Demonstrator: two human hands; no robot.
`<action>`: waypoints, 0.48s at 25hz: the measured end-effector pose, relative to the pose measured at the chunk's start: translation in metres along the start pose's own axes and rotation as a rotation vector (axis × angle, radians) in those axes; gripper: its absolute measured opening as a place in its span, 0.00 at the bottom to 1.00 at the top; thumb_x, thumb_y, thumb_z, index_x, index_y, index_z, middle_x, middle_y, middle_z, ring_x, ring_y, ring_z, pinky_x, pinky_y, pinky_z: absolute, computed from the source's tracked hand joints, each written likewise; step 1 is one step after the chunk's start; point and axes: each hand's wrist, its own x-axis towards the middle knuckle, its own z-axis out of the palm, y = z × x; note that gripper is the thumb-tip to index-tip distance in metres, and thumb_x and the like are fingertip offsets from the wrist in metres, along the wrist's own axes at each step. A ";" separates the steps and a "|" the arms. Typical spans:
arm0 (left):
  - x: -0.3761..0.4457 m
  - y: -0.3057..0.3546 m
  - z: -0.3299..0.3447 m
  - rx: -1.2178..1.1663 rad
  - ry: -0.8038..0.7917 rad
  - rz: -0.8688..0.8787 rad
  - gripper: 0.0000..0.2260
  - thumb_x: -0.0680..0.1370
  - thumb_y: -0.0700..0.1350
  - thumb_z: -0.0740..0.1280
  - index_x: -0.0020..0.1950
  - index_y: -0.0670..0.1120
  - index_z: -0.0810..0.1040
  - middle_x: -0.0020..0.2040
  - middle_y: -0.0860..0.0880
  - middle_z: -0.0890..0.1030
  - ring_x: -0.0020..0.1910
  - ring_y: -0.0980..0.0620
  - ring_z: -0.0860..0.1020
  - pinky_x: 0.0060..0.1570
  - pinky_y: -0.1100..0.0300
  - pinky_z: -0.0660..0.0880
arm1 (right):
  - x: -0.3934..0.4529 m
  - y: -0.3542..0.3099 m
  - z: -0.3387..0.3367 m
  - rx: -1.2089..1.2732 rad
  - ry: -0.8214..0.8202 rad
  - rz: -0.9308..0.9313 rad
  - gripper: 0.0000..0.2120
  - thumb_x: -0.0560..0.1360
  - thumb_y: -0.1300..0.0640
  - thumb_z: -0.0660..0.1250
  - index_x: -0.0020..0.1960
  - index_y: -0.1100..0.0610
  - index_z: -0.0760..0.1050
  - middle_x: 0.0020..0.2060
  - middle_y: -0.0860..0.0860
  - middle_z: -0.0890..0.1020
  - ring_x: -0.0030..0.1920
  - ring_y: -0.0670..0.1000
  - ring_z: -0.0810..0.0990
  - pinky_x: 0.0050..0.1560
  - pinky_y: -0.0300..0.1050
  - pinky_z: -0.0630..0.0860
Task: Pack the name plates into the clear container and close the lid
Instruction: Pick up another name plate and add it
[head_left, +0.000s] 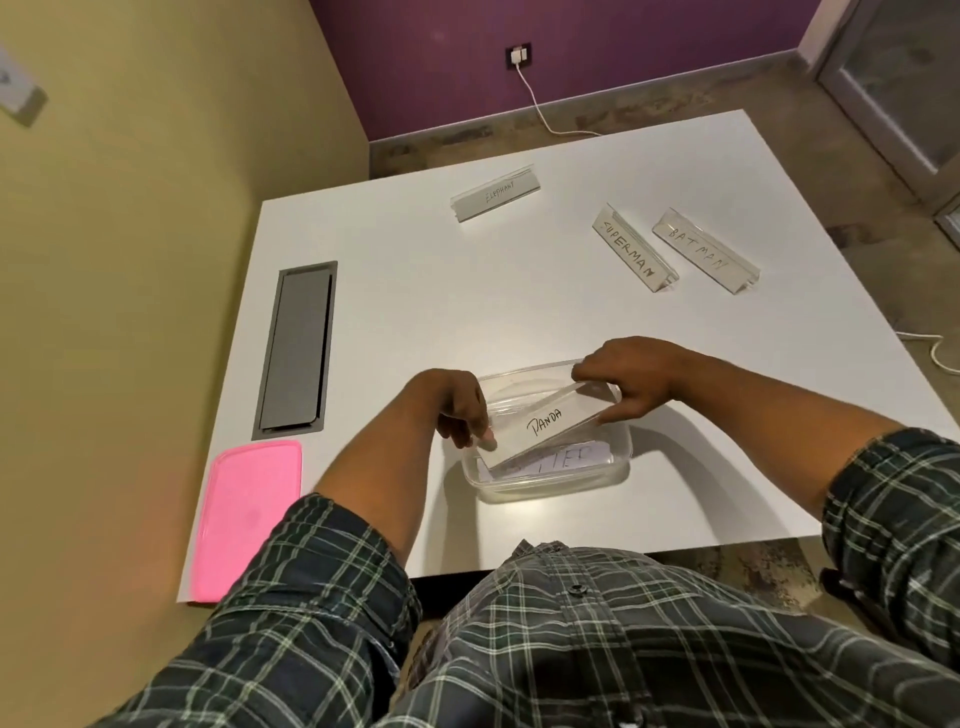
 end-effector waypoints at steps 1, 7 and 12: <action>0.004 0.001 0.007 0.022 0.039 0.012 0.14 0.72 0.43 0.78 0.55 0.41 0.85 0.47 0.42 0.87 0.44 0.46 0.86 0.35 0.62 0.78 | -0.002 -0.002 0.004 -0.012 -0.003 -0.008 0.24 0.72 0.36 0.69 0.51 0.57 0.73 0.36 0.50 0.78 0.35 0.57 0.76 0.33 0.44 0.68; 0.012 0.012 0.041 0.320 0.252 0.052 0.12 0.68 0.45 0.79 0.48 0.43 0.83 0.30 0.51 0.80 0.28 0.53 0.79 0.28 0.66 0.75 | 0.000 -0.015 0.027 -0.188 -0.127 0.067 0.27 0.70 0.36 0.70 0.56 0.56 0.68 0.38 0.52 0.81 0.37 0.59 0.79 0.38 0.44 0.61; 0.022 0.008 0.065 0.633 0.436 0.070 0.14 0.71 0.45 0.74 0.57 0.47 0.81 0.54 0.47 0.82 0.52 0.44 0.82 0.44 0.55 0.75 | 0.010 -0.032 0.043 -0.241 -0.421 0.206 0.32 0.68 0.41 0.73 0.61 0.53 0.61 0.47 0.55 0.83 0.45 0.60 0.81 0.42 0.46 0.68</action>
